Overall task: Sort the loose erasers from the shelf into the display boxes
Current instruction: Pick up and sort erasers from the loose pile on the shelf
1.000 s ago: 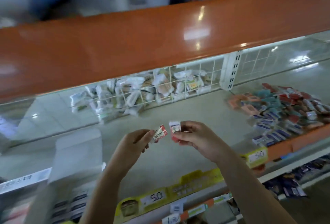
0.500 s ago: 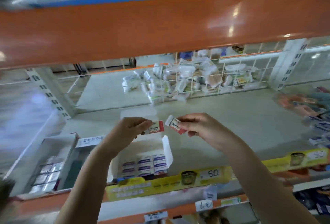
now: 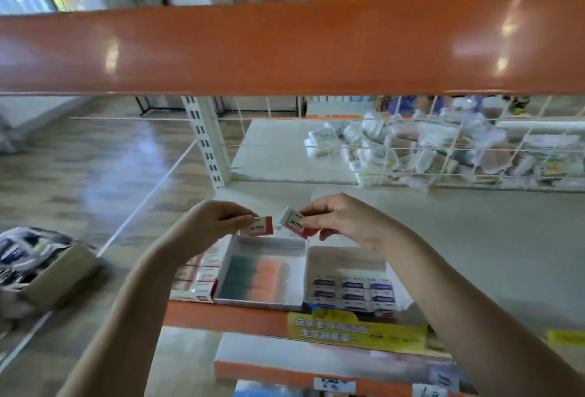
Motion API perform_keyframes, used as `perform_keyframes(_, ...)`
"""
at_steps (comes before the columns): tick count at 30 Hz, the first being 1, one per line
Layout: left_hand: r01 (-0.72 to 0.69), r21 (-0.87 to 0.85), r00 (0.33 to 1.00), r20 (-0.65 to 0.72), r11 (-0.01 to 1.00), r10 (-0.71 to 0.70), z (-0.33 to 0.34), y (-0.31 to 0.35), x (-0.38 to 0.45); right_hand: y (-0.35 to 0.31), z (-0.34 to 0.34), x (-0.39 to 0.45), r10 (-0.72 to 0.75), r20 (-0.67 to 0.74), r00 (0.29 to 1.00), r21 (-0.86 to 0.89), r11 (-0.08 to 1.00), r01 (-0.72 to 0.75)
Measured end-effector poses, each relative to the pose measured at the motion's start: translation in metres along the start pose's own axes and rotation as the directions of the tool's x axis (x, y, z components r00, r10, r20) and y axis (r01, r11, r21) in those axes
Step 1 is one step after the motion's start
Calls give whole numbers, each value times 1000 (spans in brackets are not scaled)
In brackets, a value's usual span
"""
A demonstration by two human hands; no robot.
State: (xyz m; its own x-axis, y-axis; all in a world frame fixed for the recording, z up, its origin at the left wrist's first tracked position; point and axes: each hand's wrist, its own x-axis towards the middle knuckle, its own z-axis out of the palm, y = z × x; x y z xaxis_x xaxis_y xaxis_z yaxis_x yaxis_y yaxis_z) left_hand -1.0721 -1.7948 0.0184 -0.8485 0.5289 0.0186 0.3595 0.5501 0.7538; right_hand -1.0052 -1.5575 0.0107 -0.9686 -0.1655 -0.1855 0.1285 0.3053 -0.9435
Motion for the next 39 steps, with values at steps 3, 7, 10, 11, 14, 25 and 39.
perform_keyframes(3,61,30,997,-43,998,-59,-12,-14,-9,-8,12,16,-11,70,997,-36,999,14)
perform_keyframes(7,118,32,991,-72,993,-115,-20,-23,-25,-12,24,28,-7,135,991,-89,996,19)
perform_keyframes(10,156,0,979,-130,988,-155,-24,-22,-39,-14,31,34,-7,183,983,-102,994,26)
perform_keyframes(11,173,-3,974,-148,985,-172,-25,-21,-43,-15,33,36,-1,192,981,-110,994,23)
perform_keyframes(14,220,-17,952,-215,975,-218,-29,-22,-55,-16,41,44,12,212,977,-147,989,20)
perform_keyframes(25,293,83,942,-199,953,-272,-60,-67,-39,-37,77,85,-18,99,995,-377,925,54)
perform_keyframes(39,52,169,992,104,984,-71,-92,-131,22,-42,123,123,139,-17,990,-690,716,-112)
